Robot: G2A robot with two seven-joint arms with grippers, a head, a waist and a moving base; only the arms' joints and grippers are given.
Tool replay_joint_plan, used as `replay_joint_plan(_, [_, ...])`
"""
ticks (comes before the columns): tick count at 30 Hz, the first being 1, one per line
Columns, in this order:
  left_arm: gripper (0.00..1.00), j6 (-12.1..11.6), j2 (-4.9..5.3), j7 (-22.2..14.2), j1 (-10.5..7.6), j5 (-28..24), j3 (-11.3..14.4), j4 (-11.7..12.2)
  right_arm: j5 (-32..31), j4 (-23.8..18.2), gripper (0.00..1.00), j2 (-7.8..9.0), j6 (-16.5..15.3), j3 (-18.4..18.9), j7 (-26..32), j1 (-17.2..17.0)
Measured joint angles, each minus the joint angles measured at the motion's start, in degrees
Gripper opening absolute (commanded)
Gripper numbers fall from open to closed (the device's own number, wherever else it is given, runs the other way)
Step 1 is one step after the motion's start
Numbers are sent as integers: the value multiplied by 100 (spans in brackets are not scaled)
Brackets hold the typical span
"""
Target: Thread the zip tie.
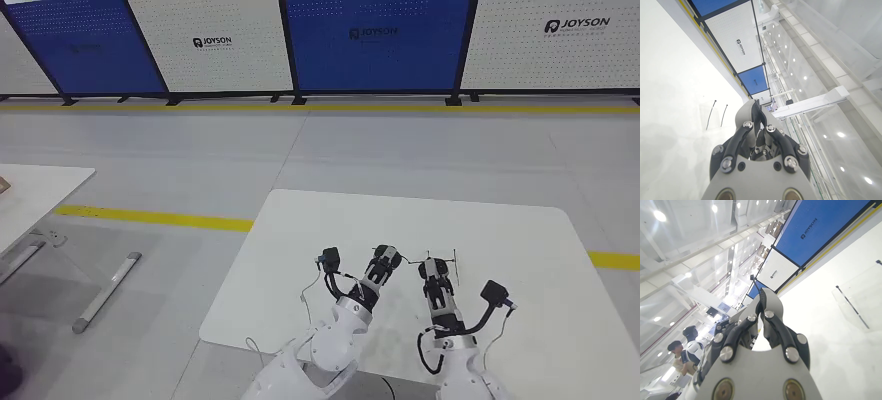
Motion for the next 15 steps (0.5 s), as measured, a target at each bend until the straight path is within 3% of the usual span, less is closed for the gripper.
replay_joint_plan(8, [0,0,0,0,0,0,0,0,336,79,0,-60,160,-61,-79,54])
replay_joint_plan(15, [0,0,0,0,0,0,0,0,522,248,0,-117,93,-204,-46,182])
